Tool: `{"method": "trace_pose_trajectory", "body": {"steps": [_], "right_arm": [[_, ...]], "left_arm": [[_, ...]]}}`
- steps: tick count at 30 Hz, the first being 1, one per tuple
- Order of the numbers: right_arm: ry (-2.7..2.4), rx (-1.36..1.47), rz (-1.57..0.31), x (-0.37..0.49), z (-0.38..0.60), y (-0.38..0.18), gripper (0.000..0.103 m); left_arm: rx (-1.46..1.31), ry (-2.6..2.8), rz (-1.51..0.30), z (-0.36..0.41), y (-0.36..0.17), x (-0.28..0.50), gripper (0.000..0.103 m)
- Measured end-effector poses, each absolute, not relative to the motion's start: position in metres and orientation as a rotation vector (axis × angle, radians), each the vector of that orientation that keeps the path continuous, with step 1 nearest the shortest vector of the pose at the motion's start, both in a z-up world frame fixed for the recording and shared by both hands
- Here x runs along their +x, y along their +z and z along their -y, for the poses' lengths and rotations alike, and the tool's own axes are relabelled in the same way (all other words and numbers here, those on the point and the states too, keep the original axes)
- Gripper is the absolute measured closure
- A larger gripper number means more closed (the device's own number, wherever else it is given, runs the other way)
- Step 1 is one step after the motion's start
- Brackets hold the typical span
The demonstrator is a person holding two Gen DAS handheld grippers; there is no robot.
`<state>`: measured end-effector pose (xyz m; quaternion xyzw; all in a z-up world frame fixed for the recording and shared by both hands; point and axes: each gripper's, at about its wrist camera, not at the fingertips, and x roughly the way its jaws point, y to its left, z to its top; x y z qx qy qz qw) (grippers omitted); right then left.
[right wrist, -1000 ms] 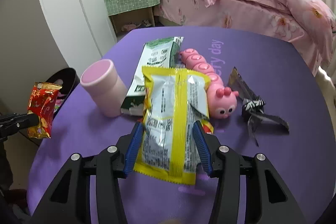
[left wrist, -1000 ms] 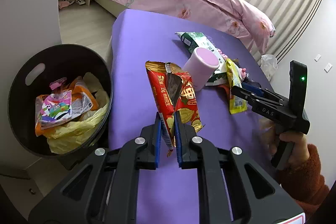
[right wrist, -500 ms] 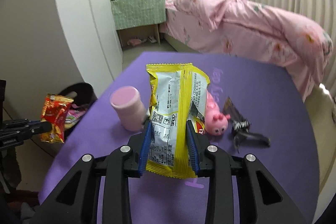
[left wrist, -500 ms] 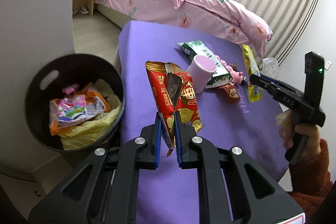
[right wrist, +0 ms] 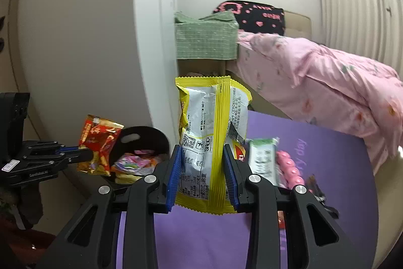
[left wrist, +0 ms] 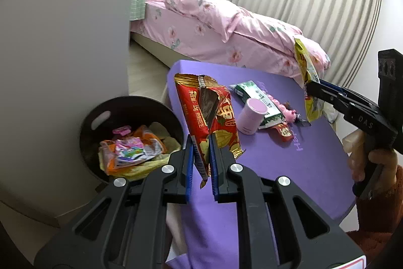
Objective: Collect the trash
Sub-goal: 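Drop the red chip bag in the bin with the left gripper, right holding the yellow bag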
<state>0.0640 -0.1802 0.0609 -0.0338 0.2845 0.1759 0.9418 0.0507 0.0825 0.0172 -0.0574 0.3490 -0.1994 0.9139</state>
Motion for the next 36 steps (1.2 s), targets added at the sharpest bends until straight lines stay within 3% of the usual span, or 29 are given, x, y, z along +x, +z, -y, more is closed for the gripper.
{"method": "trace_pose_trajectory", "body": {"steps": [11,36], "right_arm": [[0.402,-0.119,-0.584,0.066,0.140,0.060,0.071],[0.479,-0.089,-0.787,0.084,0.095,-0.025,0.071]], "left_arm": [[-0.203,-0.357,-0.738,-0.119,0.008,0.056,0.092],[-0.315,-0.172,-0.937,-0.173,-0.066,0.122,0.092]]}}
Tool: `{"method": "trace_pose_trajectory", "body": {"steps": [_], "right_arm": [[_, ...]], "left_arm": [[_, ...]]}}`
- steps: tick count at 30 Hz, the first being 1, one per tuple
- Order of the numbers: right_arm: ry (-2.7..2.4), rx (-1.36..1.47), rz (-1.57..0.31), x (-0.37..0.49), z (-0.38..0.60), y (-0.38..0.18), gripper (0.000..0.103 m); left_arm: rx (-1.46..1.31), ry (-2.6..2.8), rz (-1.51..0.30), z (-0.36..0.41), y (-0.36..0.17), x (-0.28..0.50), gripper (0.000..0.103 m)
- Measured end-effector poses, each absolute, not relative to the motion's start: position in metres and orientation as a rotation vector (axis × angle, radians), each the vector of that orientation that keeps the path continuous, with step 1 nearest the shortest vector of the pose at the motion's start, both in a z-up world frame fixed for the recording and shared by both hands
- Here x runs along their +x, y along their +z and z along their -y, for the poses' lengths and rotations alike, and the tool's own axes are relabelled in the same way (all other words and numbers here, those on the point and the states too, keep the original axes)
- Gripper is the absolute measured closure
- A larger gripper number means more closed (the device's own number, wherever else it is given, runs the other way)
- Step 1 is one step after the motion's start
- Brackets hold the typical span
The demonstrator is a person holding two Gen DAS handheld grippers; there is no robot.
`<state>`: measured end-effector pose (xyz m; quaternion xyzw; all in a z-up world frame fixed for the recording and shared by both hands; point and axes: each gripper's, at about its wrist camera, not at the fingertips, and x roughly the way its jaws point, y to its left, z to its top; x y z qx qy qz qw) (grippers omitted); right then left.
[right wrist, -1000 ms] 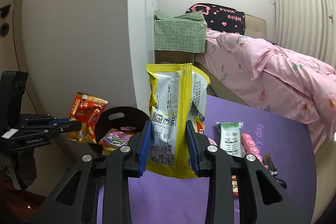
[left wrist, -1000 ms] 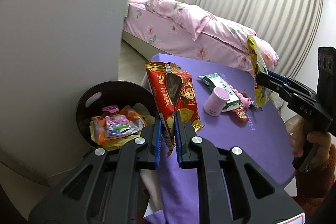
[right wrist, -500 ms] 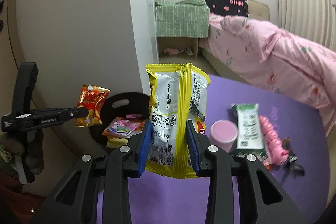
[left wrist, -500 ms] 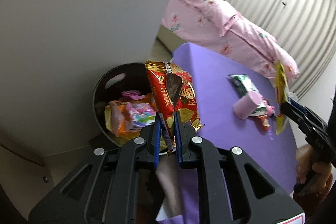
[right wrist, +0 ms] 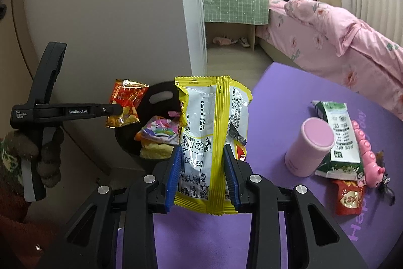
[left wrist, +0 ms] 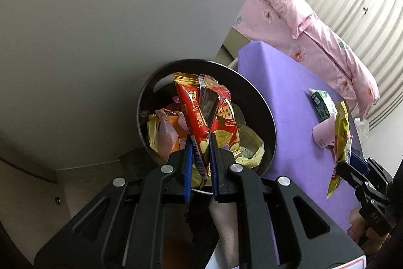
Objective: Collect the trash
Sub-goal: 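Drop the red chip bag in the bin with the left gripper, right holding the yellow bag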
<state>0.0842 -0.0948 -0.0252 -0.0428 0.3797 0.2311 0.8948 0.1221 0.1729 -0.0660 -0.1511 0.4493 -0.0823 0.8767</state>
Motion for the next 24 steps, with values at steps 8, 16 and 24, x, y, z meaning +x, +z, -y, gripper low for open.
{"method": "trace_pose_trajectory", "body": {"steps": [8,16,24], "right_arm": [[0.422,-0.042,-0.770,0.087,0.117,-0.018,0.071],[0.390,-0.015,-0.759,0.088,0.130,-0.013,0.071],[0.388,-0.015,-0.766,0.087,0.131,-0.013,0.071]], "left_arm": [[-0.264,-0.198,-1.008,-0.149,-0.088,0.151,0.092],[-0.126,-0.183,-1.078,-0.118,-0.112,0.166,0.092],[-0.080,-0.183,-1.091,-0.104,-0.118,0.161,0.092]]}}
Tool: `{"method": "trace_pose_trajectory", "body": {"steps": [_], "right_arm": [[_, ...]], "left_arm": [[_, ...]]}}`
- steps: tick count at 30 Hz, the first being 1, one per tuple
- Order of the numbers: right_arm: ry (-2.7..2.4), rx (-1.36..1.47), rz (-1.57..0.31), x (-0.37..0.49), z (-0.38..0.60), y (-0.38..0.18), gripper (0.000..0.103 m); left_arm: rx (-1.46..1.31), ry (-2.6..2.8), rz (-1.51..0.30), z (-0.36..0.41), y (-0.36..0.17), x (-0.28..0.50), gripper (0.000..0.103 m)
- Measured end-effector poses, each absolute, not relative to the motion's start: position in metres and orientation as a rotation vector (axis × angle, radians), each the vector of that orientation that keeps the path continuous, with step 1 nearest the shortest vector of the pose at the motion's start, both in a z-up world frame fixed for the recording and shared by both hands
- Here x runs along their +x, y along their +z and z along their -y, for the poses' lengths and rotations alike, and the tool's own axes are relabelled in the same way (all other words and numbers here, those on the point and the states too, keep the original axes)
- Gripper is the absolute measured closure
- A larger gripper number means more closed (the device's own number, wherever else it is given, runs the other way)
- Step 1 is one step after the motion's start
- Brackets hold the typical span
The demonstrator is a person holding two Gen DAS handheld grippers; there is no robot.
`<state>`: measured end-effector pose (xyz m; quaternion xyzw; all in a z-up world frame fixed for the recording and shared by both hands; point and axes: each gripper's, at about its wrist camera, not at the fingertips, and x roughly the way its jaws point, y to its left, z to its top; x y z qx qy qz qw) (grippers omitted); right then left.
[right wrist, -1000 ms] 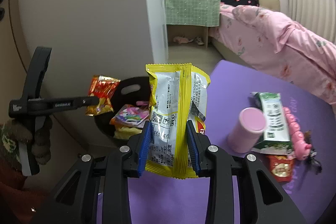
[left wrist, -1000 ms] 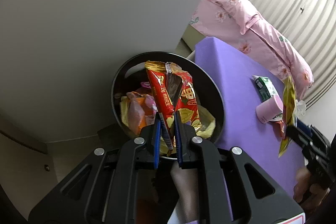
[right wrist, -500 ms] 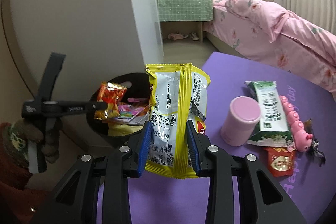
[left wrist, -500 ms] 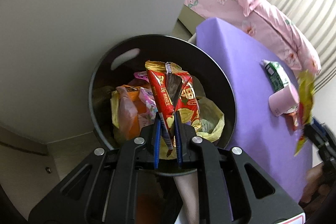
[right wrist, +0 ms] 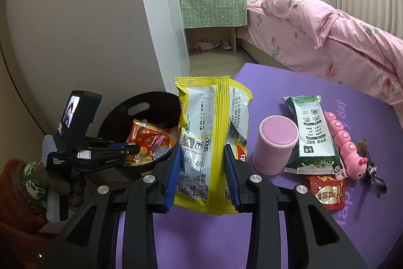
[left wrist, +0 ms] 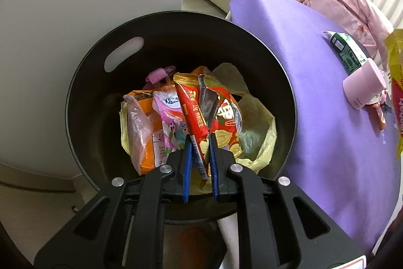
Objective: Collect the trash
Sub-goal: 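Drop the red chip bag in the bin with the left gripper, right holding the yellow bag, then lower the yellow snack bag into the bin and open the right gripper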
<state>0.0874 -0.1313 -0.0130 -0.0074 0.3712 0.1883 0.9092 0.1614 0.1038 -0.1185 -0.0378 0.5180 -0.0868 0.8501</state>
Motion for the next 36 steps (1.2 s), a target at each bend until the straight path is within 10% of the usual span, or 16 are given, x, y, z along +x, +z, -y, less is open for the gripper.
{"method": "trace_pose_trajectory", "body": {"steps": [6,36], "right_arm": [[0.392,-0.026,-0.774,0.090,0.125,-0.015,0.071],[0.614,-0.169,-0.925,0.174,-0.016,-0.056,0.070]], "left_arm": [[-0.142,-0.207,-1.078,-0.113,-0.115,0.156,0.075],[-0.391,-0.063,-0.802,-0.222,-0.059,0.063,0.065]]}}
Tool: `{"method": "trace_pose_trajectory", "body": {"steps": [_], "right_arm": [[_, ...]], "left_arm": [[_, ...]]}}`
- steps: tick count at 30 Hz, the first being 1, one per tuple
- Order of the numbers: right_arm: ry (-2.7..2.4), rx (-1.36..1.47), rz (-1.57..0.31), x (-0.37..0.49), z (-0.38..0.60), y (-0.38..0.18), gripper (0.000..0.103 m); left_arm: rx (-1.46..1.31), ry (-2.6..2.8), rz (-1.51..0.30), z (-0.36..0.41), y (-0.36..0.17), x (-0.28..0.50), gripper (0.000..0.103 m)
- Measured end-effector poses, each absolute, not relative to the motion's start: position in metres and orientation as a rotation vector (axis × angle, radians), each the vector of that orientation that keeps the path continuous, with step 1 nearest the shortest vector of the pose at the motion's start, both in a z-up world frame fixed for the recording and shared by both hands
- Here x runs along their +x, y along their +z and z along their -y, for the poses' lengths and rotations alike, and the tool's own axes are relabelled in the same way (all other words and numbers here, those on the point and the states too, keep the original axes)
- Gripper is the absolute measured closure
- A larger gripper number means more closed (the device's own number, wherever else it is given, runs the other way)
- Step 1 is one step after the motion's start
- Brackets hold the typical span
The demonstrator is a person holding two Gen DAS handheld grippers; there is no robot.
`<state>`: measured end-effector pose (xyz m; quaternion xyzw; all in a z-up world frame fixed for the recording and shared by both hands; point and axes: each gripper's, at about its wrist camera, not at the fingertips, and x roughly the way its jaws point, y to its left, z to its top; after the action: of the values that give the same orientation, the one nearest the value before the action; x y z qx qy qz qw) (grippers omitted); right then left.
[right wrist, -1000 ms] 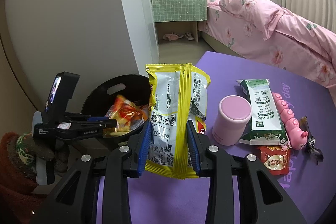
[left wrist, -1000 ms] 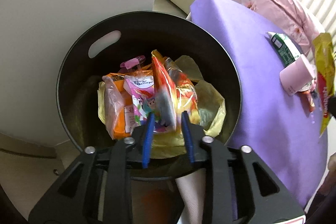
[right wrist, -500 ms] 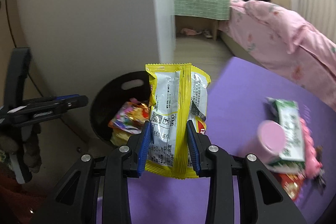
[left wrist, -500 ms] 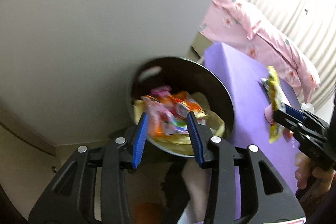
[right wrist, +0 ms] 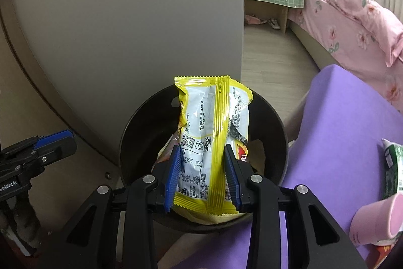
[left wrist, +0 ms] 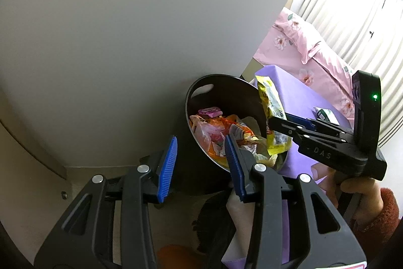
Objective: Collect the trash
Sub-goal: 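Lower the yellow snack bag into the bin and open the right gripper, then move both grippers back over the remaining items on the table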
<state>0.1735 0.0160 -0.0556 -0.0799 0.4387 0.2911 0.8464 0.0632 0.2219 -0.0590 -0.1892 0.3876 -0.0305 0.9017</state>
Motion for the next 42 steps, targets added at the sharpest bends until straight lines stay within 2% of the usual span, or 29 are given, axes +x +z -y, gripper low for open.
{"method": "trace_pose_trajectory", "body": {"steps": [7,19,23,32,33,35,42], "right_arm": [[0.607,-0.204,-0.923,0.174,-0.018,-0.063,0.055],[0.525,-0.167,-0.829,0.157,0.023,-0.037,0.055],[0.462,-0.161,-0.768,0.145,0.057,-0.020,0.055],[0.253,-0.209,-0.674,0.114,0.150,-0.007,0.055],[0.230,-0.216,-0.672,0.113,0.160,-0.007,0.054],[0.159,-0.222,-0.671,0.109,0.185,-0.009,0.047],[0.068,-0.102,-0.694,0.100,0.257,-0.016,0.046]], "left_arm": [[-0.411,-0.071,-0.814,-0.224,-0.064,0.065,0.065],[-0.359,-0.127,-0.790,-0.199,-0.053,0.065,0.065],[-0.320,-0.180,-0.768,-0.179,-0.046,0.067,0.060],[-0.236,-0.356,-0.780,-0.112,-0.038,0.078,0.059],[-0.223,-0.374,-0.782,-0.103,-0.037,0.079,0.059],[-0.197,-0.416,-0.786,-0.085,-0.036,0.081,0.059],[-0.157,-0.498,-0.819,-0.034,-0.035,0.097,0.059]]}}
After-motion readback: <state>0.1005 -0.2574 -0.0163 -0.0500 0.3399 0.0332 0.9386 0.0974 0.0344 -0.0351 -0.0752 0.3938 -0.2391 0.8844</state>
